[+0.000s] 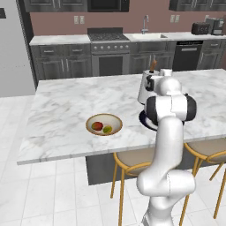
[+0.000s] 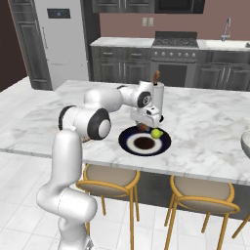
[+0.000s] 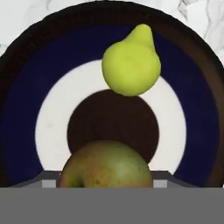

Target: Take the fruits from the plate on the dining counter and place two fruits in each bowl.

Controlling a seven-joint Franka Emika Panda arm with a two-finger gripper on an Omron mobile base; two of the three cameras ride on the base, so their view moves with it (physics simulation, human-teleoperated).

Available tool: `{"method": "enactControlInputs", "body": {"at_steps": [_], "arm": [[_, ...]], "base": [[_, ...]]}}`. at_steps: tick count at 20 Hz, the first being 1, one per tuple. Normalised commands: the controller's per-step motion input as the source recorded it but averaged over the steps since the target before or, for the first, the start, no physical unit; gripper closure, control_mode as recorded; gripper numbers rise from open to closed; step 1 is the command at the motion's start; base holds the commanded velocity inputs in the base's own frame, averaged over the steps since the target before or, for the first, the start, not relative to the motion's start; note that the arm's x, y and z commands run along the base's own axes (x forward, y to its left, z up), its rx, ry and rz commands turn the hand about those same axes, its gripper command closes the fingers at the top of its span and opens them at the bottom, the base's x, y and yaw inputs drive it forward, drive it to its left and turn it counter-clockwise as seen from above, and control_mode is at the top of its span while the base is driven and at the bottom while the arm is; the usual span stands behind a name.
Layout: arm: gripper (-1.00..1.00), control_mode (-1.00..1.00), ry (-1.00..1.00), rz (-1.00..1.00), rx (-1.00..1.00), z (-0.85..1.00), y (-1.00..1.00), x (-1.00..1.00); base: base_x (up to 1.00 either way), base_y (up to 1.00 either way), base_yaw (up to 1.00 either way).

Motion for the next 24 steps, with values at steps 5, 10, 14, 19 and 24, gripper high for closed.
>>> {"method": "enactControlInputs", "body": {"at_steps": [5,10,14,19,24], "arm": [[1.00,-1.00,0.00,0.13,0.01,0.45,0.24,-1.00],[1.00,-1.00,0.00,0.23,0.04,0.21,0.57,-0.74],[1.00,-1.00,0.00,0.23,0.01,0.30,0.79,-0.60],[1.00,-1.00,-0.16,0.06,0.00,0.38,0.44,-0.63],[1.00,-1.00,-0.31,0.15,0.01,0.34,0.07,-0.71]], "base": [[0.00,0.00,0.00],[0.00,0.00,0.00],[0.00,0.00,0.00],[0.00,0.00,0.00],[0.00,0.00,0.00]]}}
